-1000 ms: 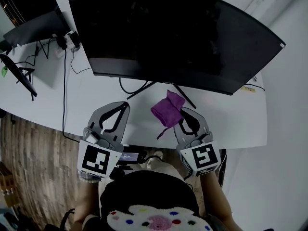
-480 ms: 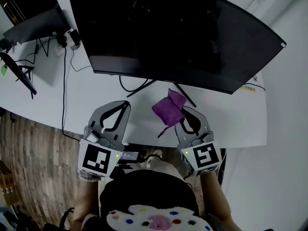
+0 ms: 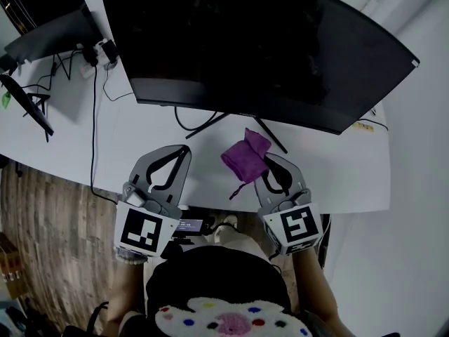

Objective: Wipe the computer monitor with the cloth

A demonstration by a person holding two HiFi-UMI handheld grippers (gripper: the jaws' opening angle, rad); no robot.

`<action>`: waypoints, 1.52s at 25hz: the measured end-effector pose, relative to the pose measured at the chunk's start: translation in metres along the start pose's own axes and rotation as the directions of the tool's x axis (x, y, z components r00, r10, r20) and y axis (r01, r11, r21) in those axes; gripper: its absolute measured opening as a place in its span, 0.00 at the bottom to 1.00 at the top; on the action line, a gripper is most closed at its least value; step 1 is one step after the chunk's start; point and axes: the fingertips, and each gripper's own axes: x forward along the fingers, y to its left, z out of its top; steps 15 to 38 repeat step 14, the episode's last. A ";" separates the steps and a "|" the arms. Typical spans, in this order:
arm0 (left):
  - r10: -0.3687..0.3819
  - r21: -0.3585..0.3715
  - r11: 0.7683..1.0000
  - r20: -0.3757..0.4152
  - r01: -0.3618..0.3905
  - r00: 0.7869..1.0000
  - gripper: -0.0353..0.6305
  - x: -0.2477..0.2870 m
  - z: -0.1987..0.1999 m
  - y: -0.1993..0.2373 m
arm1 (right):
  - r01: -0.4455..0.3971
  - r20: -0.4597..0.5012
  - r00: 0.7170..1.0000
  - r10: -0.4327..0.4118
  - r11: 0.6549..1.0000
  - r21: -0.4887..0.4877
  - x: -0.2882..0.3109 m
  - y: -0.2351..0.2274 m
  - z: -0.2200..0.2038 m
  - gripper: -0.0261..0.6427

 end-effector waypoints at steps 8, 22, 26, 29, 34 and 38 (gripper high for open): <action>-0.002 -0.006 1.000 -0.003 0.002 1.000 0.06 0.000 0.000 -0.001 | -0.005 -0.012 1.000 0.005 1.000 0.000 0.001 0.001 -0.002 0.13; 0.003 -0.016 1.000 0.004 -0.003 1.000 0.06 0.001 -0.001 -0.001 | -0.005 -0.023 1.000 0.005 1.000 -0.005 0.002 0.002 -0.003 0.13; 0.003 -0.016 1.000 0.004 -0.003 1.000 0.06 0.001 -0.001 -0.001 | -0.005 -0.023 1.000 0.005 1.000 -0.005 0.002 0.002 -0.003 0.13; 0.003 -0.016 1.000 0.004 -0.003 1.000 0.06 0.001 -0.001 -0.001 | -0.005 -0.023 1.000 0.005 1.000 -0.005 0.002 0.002 -0.003 0.13; 0.003 -0.016 1.000 0.004 -0.003 1.000 0.06 0.001 -0.001 -0.001 | -0.005 -0.023 1.000 0.005 1.000 -0.005 0.002 0.002 -0.003 0.13; 0.003 -0.016 1.000 0.004 -0.003 1.000 0.06 0.001 -0.001 -0.001 | -0.005 -0.023 1.000 0.005 1.000 -0.005 0.002 0.002 -0.003 0.13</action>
